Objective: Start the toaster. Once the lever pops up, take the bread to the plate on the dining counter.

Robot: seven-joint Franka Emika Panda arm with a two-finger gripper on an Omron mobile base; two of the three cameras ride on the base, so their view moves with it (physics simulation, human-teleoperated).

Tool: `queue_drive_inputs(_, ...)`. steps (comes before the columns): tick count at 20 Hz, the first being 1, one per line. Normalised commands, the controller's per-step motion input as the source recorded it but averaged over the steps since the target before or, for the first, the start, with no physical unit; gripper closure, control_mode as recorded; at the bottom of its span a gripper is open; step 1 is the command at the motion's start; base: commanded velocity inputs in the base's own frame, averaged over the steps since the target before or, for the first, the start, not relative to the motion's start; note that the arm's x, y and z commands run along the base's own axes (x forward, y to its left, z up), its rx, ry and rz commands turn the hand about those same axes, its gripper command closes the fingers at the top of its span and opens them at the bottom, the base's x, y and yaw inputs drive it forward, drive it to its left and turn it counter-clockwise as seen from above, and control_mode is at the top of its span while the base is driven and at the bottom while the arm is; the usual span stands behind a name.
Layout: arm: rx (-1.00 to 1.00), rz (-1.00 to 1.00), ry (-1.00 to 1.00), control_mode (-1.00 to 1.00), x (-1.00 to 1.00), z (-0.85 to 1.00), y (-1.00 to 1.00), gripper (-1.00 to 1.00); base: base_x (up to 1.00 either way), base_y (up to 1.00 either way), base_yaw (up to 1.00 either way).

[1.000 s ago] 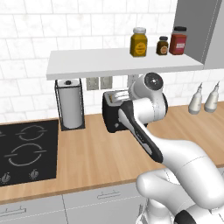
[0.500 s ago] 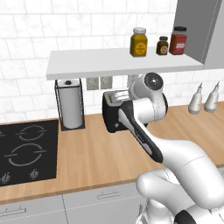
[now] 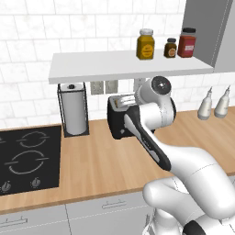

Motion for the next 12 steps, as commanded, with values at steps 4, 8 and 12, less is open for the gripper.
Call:
queue_drive_inputs(4, 0.0, 0.0, 0.0, -1.0, 0.0, 0.0, 0.0, -1.0, 0.0, 0.0, 0.0)
queue_drive_inputs(8, 0.0, 0.0, 0.0, -1.0, 0.0, 0.0, 0.0, -1.0, 0.0, 0.0, 0.0)
queue_drive_inputs(12, 0.0, 0.0, 0.0, -1.0, 0.0, 0.0, 0.0, -1.0, 0.0, 0.0, 0.0)
